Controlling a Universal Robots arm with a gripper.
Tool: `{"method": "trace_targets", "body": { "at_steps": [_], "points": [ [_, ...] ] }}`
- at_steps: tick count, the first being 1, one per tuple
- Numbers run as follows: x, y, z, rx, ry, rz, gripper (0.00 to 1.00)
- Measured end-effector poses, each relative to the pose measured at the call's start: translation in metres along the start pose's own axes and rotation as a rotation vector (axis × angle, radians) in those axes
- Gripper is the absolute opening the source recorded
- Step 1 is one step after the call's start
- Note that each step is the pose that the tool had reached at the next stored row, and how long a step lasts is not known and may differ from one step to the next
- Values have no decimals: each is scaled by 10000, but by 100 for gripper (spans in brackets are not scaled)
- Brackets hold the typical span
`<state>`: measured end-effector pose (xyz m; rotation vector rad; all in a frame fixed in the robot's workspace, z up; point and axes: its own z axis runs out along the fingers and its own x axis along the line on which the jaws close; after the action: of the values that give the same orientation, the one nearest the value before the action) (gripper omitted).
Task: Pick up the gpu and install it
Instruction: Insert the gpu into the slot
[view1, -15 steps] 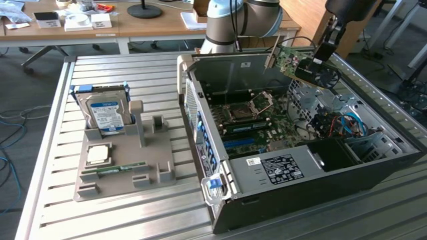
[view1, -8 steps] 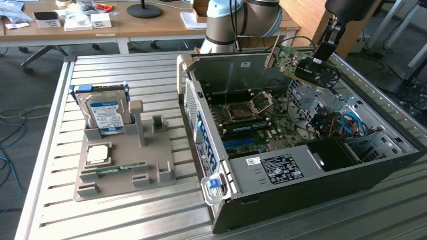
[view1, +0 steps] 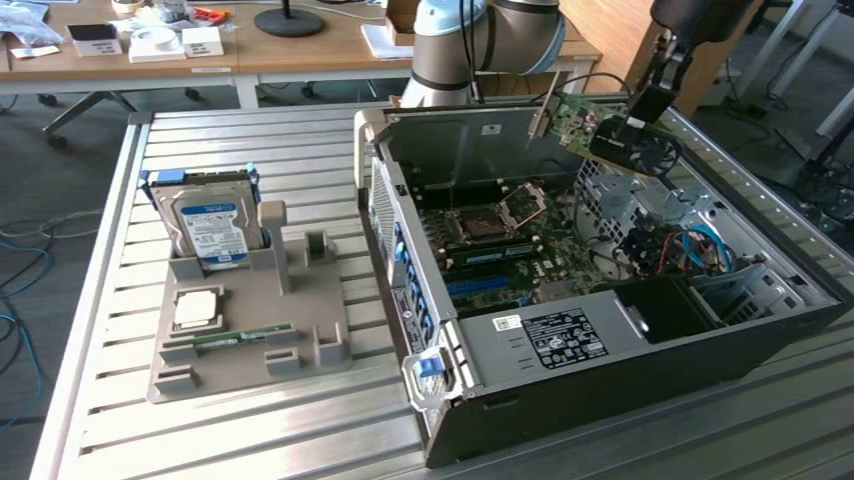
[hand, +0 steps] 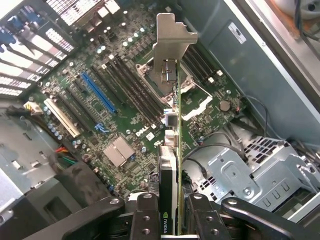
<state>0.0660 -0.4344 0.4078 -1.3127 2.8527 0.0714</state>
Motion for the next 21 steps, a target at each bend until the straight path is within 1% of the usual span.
{"method": "trace_targets", "body": {
  "at_steps": [7,21],
  "points": [
    [0,0,3,-21,43,-1061,27],
    [0,0,9,-68,143,-3500,27]
  ]
}}
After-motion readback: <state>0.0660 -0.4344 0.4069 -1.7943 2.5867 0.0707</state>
